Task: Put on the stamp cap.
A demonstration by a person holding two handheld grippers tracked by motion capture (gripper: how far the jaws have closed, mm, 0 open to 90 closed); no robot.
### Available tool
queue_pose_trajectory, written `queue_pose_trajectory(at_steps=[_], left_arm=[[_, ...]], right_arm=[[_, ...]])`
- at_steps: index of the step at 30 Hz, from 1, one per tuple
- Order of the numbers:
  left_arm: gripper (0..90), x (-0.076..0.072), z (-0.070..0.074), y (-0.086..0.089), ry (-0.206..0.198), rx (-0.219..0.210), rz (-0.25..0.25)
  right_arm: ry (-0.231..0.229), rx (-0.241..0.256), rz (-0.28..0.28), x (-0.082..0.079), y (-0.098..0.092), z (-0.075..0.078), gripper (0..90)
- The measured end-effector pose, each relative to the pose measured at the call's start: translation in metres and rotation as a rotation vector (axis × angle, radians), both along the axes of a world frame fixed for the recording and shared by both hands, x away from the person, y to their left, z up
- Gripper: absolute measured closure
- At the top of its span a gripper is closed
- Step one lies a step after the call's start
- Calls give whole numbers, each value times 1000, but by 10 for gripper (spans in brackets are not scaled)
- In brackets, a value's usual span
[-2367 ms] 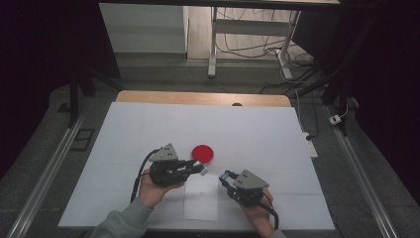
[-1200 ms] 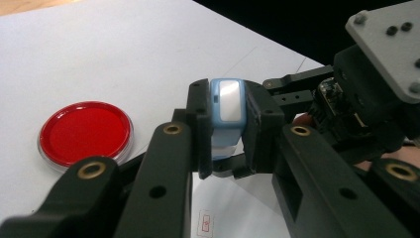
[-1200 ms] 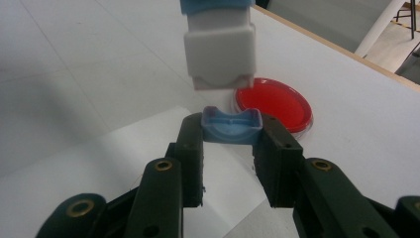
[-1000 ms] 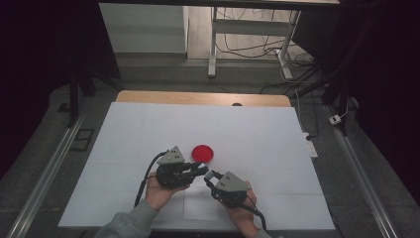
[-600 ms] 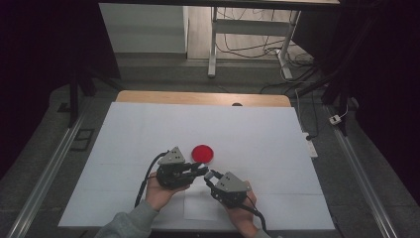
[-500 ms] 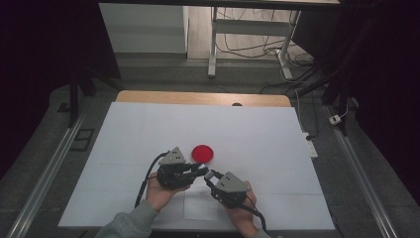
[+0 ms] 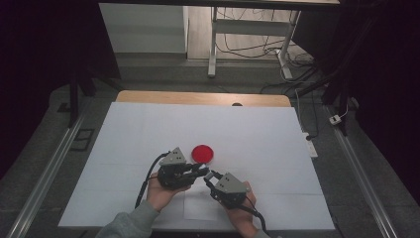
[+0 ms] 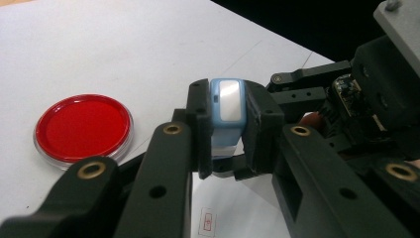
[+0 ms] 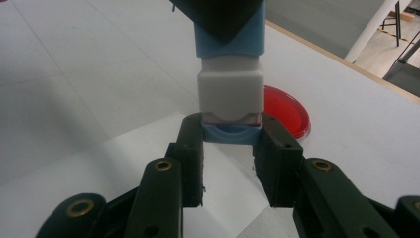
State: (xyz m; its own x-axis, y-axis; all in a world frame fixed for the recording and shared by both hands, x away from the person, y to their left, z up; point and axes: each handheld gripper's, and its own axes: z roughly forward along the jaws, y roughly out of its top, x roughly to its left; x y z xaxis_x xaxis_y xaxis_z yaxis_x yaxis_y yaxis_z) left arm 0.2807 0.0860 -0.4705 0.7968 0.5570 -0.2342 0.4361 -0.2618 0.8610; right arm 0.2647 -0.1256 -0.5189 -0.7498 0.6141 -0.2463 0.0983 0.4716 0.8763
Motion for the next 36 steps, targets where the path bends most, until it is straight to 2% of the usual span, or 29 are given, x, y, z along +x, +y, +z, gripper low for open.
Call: queue_pose_trajectory(at_steps=[26, 32, 36], left_arm=[[750, -1, -2, -3, -4, 14, 19], [751, -1, -3, -5, -3, 27, 19], [753, -1, -4, -5, 3, 19, 14]], right_arm=[[-18, -8, -24, -2, 0, -1, 653], [-16, -20, -28, -1, 0, -2, 653], [-26, -34, -34, -3, 1, -1, 654]])
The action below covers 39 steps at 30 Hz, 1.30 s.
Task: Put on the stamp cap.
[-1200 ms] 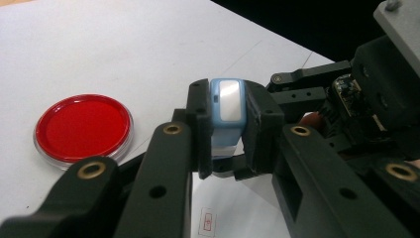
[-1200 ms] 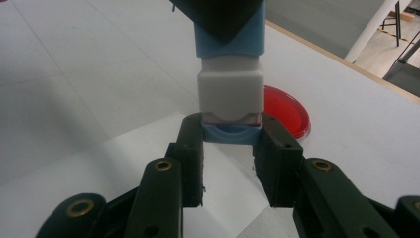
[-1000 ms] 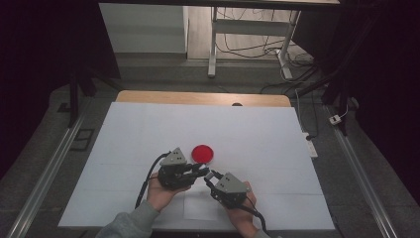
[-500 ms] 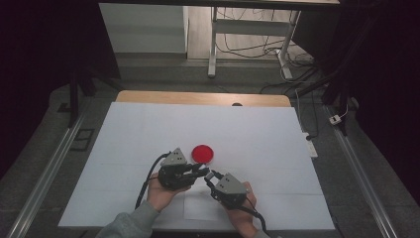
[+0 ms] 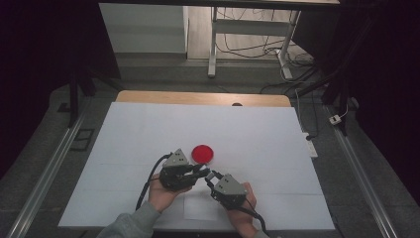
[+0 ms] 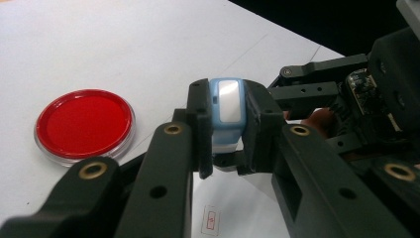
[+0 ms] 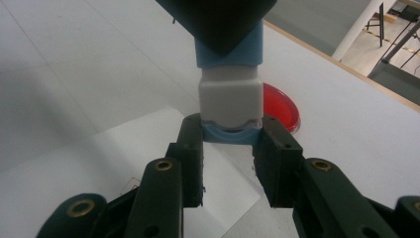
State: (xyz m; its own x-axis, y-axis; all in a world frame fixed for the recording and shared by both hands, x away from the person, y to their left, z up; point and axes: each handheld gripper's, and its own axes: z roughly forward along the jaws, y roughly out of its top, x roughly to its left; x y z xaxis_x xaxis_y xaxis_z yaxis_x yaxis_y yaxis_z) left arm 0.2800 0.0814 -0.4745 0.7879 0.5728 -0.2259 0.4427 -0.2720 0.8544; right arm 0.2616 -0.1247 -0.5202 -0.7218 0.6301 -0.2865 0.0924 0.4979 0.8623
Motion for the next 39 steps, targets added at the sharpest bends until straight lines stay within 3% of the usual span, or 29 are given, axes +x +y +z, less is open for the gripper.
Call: queue_pose_trajectory(at_steps=[10, 23, 34, 39], left_arm=[[754, 3, -3, 1, 28, -3, -17], [756, 5, -8, -1, 52, -9, -27], [754, 5, -8, -1, 45, 13, -27], [754, 5, -8, -1, 41, 6, -30]], right_arm=[[-13, -35, 16, -2, 2, 0, 655], [-8, -31, 28, -2, 1, 0, 654], [53, -42, 60, 5, -1, -3, 631], [77, -29, 66, 7, -2, -3, 558]])
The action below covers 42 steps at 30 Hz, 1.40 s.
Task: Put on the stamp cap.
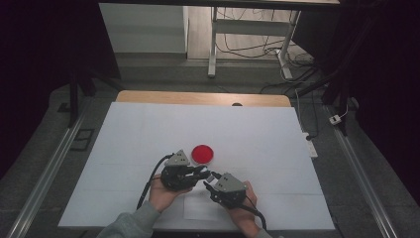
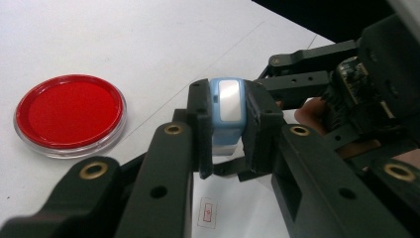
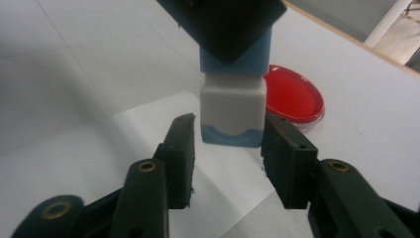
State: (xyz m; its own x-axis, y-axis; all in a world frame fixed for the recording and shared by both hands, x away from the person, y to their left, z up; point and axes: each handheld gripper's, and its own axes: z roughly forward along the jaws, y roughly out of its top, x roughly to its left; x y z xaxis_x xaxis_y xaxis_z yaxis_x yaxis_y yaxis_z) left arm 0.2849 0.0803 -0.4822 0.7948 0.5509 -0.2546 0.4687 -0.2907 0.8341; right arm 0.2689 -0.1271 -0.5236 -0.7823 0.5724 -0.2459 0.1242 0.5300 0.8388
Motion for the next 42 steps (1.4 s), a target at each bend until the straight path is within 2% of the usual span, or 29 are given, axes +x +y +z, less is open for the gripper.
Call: queue_pose_trajectory(at_steps=[5, 8, 17, 22, 34, 42], left_arm=[[754, 0, 3, 4, -6, -10, 4], [754, 0, 4, 5, -13, -10, 2], [754, 2, 4, 8, -15, -9, 0], [753, 3, 6, 12, -16, -5, -3], [753, 4, 13, 22, -53, -9, 1], [752, 10, 19, 33, -51, -15, 0]], right_arm=[[33, 10, -1, 2, -2, 0, 506], [80, 25, 0, 5, -6, -2, 482], [116, 55, -34, 8, -30, 1, 470], [119, 60, -63, 9, -48, 4, 468], [136, 80, -119, 14, -105, 7, 469], [129, 98, -169, 8, -142, 11, 469]])
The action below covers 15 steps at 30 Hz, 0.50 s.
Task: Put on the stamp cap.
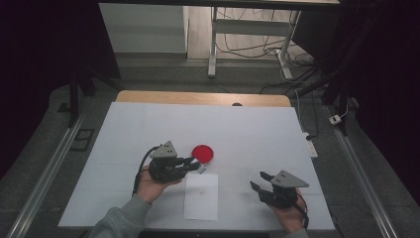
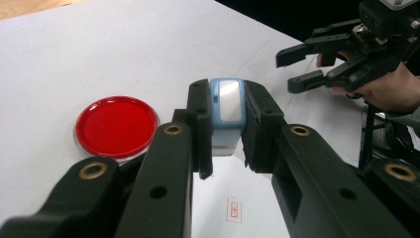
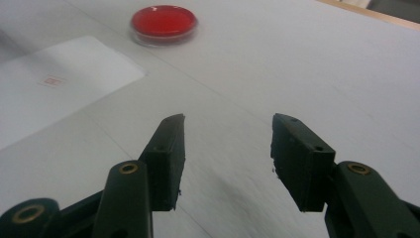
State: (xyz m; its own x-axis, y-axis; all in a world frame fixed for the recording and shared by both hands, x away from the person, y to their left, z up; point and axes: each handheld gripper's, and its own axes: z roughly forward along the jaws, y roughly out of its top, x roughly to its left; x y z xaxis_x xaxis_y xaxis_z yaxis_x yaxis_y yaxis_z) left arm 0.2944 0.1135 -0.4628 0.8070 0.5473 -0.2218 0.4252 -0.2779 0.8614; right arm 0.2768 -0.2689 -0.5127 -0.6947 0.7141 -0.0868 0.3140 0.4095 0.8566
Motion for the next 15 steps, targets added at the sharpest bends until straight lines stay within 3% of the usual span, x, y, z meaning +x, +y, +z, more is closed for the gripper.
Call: queue_pose_trajectory(at_steps=[8, 11, 15], left_arm=[[751, 1, 6, 11, -12, 12, 17], [751, 2, 8, 14, -17, 20, 27], [749, 1, 9, 17, -31, 31, 42]], right_arm=[[10, 26, -52, -3, -32, 0, 474], [14, 34, -52, -1, -33, 0, 474], [13, 6, -34, 0, -28, -1, 473]])
